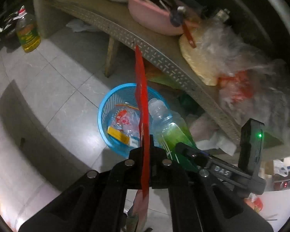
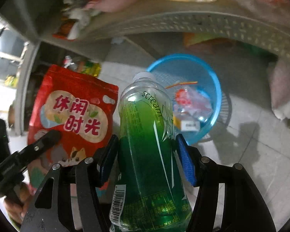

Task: Collect trash
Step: 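Open both tools to drop the snack bag and bottle into the wastebasket, then move both tools back over the table, then grasp the blue toothpaste box with the right tool while the left tool approaches the pink sponge, then grasp the pink sponge with the left tool while the right tool holds the toothpaste box, then hold the pink sponge and toothpaste box lifted above the table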

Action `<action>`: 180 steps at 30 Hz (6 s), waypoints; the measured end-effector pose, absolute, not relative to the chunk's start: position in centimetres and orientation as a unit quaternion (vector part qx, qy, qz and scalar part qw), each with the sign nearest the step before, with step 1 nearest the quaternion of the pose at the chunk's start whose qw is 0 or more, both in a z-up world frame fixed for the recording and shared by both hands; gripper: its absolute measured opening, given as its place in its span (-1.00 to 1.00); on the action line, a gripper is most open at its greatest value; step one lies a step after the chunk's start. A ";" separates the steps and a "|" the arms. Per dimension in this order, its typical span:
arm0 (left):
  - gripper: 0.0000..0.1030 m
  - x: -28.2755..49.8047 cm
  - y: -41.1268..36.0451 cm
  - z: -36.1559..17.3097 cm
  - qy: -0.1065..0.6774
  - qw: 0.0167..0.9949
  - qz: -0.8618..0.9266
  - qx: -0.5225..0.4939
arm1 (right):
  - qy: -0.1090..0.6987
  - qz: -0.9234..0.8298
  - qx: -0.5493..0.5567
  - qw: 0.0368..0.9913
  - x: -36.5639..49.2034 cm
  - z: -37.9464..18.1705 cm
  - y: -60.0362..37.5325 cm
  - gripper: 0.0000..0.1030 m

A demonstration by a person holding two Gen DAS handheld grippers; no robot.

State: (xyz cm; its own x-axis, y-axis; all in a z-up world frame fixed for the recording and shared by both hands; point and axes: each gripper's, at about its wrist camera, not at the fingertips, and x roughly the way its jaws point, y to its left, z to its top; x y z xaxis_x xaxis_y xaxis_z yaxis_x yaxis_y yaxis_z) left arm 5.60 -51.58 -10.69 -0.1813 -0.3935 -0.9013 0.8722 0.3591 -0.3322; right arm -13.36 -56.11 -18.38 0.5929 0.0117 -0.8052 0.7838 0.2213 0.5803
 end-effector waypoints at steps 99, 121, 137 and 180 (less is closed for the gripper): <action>0.82 22.9 3.0 -6.0 0.510 0.834 -0.209 0.036 | 0.539 0.050 0.098 0.835 2.1 -5.0 -20.1 -0.10; 0.83 15.6 2.1 -6.1 0.538 0.809 -0.226 0.071 | 0.542 0.023 0.116 0.832 1.2 -5.1 -21.3 -0.07; 0.91 15.4 1.4 -7.6 0.499 0.840 -0.178 0.119 | 0.546 -0.001 0.098 0.832 2.6 -5.7 -20.4 0.71; 0.90 13.6 1.7 -5.9 0.479 0.851 -0.166 0.135 | 0.536 -0.016 0.089 0.839 4.2 -5.8 -20.5 0.17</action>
State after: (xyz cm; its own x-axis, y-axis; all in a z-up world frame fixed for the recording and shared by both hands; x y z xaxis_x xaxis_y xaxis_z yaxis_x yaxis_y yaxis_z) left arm 13.64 1.65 -5.95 0.4852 -0.1529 -0.8609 0.4118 0.9085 0.0707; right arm 4.16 -20.47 -5.84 0.4244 0.0689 -0.9029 0.1217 0.9837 0.1322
